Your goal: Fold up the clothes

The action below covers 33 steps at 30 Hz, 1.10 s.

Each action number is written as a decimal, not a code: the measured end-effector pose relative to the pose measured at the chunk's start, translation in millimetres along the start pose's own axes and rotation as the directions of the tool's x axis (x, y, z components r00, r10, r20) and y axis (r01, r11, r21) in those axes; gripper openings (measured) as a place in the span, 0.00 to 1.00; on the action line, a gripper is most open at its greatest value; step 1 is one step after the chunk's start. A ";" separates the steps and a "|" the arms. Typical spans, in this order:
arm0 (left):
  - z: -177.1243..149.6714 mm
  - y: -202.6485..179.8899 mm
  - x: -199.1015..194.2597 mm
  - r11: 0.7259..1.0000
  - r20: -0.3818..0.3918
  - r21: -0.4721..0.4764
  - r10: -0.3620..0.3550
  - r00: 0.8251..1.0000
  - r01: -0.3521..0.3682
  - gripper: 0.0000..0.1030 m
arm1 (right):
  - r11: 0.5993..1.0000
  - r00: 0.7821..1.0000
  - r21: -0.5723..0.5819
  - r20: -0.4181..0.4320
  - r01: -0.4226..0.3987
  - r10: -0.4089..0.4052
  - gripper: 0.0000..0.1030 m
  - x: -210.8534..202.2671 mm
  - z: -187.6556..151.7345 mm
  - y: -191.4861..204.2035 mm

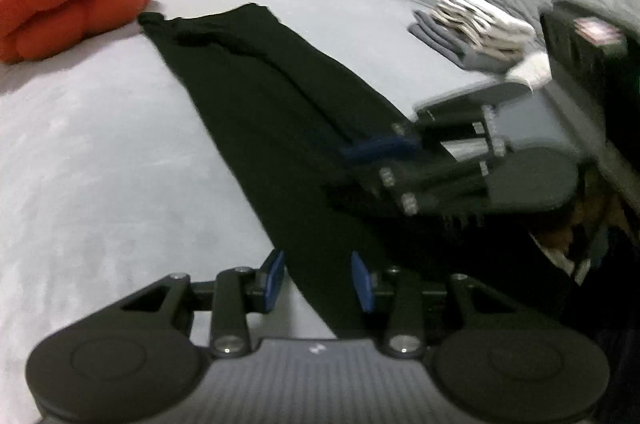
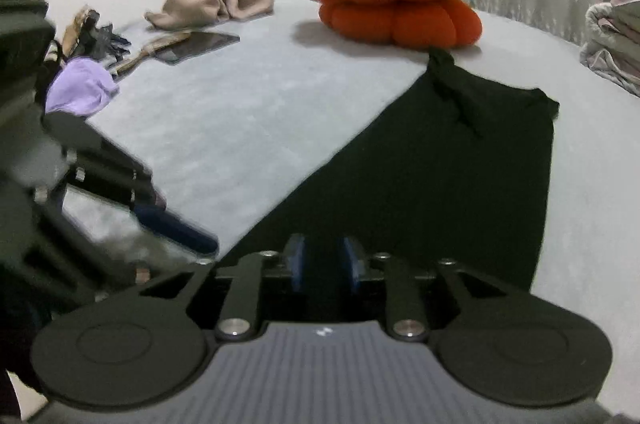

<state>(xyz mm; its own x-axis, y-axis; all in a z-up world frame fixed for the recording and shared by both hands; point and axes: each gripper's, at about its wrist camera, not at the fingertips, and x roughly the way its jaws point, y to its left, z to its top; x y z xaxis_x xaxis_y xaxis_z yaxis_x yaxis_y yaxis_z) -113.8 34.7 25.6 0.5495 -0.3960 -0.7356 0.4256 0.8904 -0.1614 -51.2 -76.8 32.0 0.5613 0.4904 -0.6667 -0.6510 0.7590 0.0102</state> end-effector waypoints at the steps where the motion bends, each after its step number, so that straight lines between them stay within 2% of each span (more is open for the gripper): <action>1: -0.7 -1.0 2.2 1.000 -0.009 0.002 0.008 1.000 -0.008 0.37 | 1.000 0.999 -0.007 -0.039 0.018 -0.019 0.31 7.1 -4.6 0.1; 4: -2.7 -7.6 4.9 0.999 -0.017 0.037 0.024 1.000 -0.024 0.37 | 1.000 0.999 0.006 -0.028 0.020 -0.020 0.32 6.5 -4.0 -2.9; 7: -3.4 -8.0 2.5 0.999 -0.013 0.040 0.023 1.000 -0.023 0.37 | 0.999 0.999 0.039 0.036 -0.038 0.037 0.32 -10.0 3.4 -7.5; 11: -4.2 -8.3 4.0 0.998 -0.018 0.047 0.035 0.999 -0.034 0.37 | 1.000 0.998 0.028 -0.069 -0.004 0.006 0.35 11.6 -5.0 -8.6; 14: -3.2 -9.7 0.4 0.998 -0.004 0.056 0.037 0.999 -0.037 0.37 | 1.000 0.999 0.008 -0.034 0.004 -0.004 0.36 11.6 -2.0 -3.5; 16: -2.9 -7.8 -4.1 0.999 0.013 0.046 0.028 1.000 -0.029 0.37 | 0.999 0.999 0.019 0.006 -0.044 0.044 0.35 3.7 -0.3 -1.9; 19: -5.3 -8.7 -2.5 0.998 0.006 0.056 0.039 0.999 -0.039 0.37 | 0.999 0.998 0.018 -0.048 -0.039 0.039 0.35 15.2 -5.2 0.9; 22: -8.2 -9.6 -0.1 0.996 -0.004 0.067 0.056 0.998 -0.056 0.37 | 1.000 0.999 -0.023 -0.025 -0.021 0.020 0.36 16.8 -6.0 5.7; 25: -8.9 -8.2 -3.6 0.997 0.005 0.056 0.052 0.999 -0.052 0.37 | 0.999 0.999 -0.016 0.007 -0.042 0.042 0.36 0.3 -4.0 5.8; 28: -11.9 -9.1 -1.3 0.996 -0.007 0.059 0.063 0.998 -0.062 0.37 | 1.000 0.998 -0.004 -0.056 -0.010 0.010 0.36 8.3 -9.7 2.0; 33: -12.1 -10.7 -4.2 0.996 0.000 0.060 0.070 0.998 -0.070 0.37 | 0.999 0.999 -0.002 -0.006 -0.033 0.033 0.37 -7.6 -8.8 5.3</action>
<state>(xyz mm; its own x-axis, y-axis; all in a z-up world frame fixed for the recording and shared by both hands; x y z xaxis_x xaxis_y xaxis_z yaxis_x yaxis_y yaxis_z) -129.4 29.5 22.4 0.5783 -0.3325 -0.7450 0.4285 0.9009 -0.0694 -63.4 -80.3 30.6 0.5363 0.5123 -0.6708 -0.6704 0.7414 0.0303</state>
